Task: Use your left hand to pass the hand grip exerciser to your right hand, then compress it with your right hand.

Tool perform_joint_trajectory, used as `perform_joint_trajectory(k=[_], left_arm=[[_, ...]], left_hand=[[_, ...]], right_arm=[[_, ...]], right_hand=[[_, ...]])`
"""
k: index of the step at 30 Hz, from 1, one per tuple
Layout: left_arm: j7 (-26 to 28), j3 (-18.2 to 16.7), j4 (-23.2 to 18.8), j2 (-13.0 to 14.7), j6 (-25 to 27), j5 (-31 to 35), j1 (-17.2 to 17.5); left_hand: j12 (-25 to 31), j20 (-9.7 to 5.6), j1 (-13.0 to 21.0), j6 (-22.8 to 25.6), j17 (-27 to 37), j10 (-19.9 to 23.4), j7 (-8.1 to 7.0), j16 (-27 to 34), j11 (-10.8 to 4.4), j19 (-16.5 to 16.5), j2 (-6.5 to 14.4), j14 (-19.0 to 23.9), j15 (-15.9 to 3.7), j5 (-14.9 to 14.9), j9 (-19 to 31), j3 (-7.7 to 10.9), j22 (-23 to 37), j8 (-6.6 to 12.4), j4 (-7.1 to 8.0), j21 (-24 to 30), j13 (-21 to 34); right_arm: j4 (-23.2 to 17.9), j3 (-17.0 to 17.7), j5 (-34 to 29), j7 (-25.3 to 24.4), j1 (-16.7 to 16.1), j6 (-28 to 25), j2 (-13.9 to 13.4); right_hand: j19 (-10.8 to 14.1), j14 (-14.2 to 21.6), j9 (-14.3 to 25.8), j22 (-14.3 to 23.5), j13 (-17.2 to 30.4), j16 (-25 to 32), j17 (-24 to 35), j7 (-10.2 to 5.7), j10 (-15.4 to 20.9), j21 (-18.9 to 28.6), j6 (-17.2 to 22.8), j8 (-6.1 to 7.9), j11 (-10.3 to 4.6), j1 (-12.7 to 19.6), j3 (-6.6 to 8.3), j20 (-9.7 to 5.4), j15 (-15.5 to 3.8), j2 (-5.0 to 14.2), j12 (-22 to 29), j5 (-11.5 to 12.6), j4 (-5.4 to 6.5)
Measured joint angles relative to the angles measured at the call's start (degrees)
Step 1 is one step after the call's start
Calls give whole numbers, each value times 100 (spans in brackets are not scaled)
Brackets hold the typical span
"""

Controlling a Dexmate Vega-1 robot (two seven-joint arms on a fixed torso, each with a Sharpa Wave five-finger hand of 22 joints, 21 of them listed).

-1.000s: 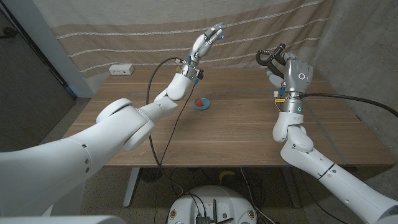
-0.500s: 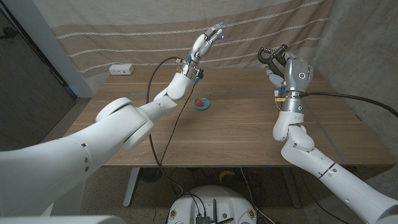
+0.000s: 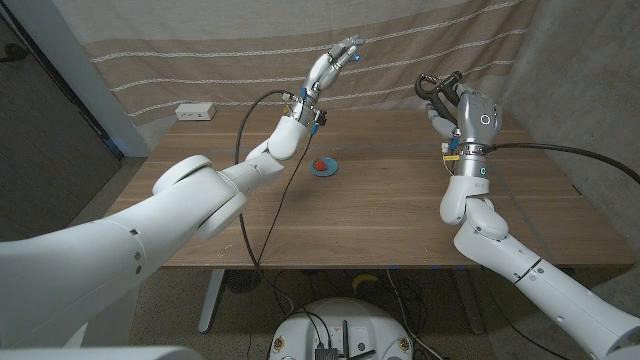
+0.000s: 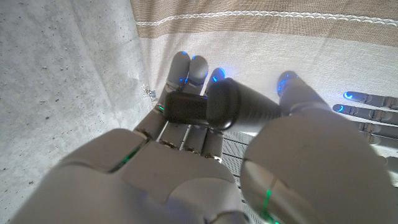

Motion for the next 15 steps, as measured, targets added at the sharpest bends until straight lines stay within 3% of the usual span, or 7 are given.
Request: perform_joint_trajectory(k=[4, 6, 7, 8, 11, 13, 15], left_arm=[[43, 33, 1, 18, 2, 21, -20], [86, 50, 0, 26, 3, 37, -31], [96, 53, 1, 28, 3, 42, -33], [108, 60, 1, 31, 4, 47, -35], [147, 81, 1, 40, 6, 61, -46], [169, 92, 1, 45, 7, 63, -50], [179, 99, 1, 47, 7, 65, -51]], left_hand=[[0, 0, 0, 22, 0, 0, 22, 0, 0, 0, 0, 0, 0, 0, -16, 28, 0, 0, 20, 0, 0], [0, 0, 0, 34, 0, 0, 34, 0, 0, 0, 0, 0, 0, 0, -26, 63, 0, 0, 18, 0, 0], [0, 0, 0, 41, 1, 0, 41, 0, 0, 0, 0, 0, 0, 0, -26, 70, 0, 0, 25, 0, 0], [0, 0, 0, 41, 1, 0, 41, 0, 0, 0, 0, 0, 0, 0, -26, 85, 0, 0, 10, 0, 0], [0, 0, 0, 41, 1, 0, 41, 0, 0, 0, 0, 0, 0, 0, -26, 132, -1, 0, 11, 0, 0], [0, 0, 0, 41, -17, 0, 41, 0, 0, 0, 0, 0, 0, 0, -38, 160, -12, -40, 3, 0, 1], [0, 0, 0, 41, -27, 0, 41, 0, 0, 0, 0, 0, 0, 0, -53, 189, -14, -44, 1, 0, 1]], right_arm=[[13, 49, 134, 5, 0, 243, -21], [80, 73, 207, -102, -1, 454, -22], [105, 80, 217, -137, -1, 508, -20], [138, 88, 231, -211, 0, 598, -15], [313, 101, 251, -501, 24, 904, 25], [398, 107, 253, -690, 42, 1107, 45], [546, 148, 222, -853, 54, 1326, 105]], right_hand=[[214, 0, 244, -252, 1151, 344, -11, 97, 30, 57, -22, -260, 30, -147, -54, -76, 0, 147, 949, 39, 54], [236, 71, 451, -118, 1377, 520, -15, 169, 93, 187, 148, -284, 93, -147, -222, -93, 71, 148, 1600, 94, 222], [318, 91, 583, -44, 1417, 722, -15, 167, 129, 235, 283, -248, 129, -148, -148, -92, 91, 148, 1962, 129, 444], [380, 157, 735, 27, 1451, 806, -15, 159, 131, 265, 401, -136, 132, -148, -31, -109, 157, 148, 2334, 173, 693], [656, 163, 1434, 227, 1469, 1036, -40, 157, 237, 207, 521, 403, 228, -148, -171, -170, 163, 148, 3679, 379, 834], [842, 207, 2010, 325, 1469, 1921, -35, 179, 335, 64, 541, 917, 215, -147, -226, -212, 204, 148, 4479, 541, 902], [993, 349, 2740, 397, 1462, 2636, -25, 246, 366, -130, 605, 1595, 243, -160, -63, -279, 201, 135, 5246, 716, 1163]])
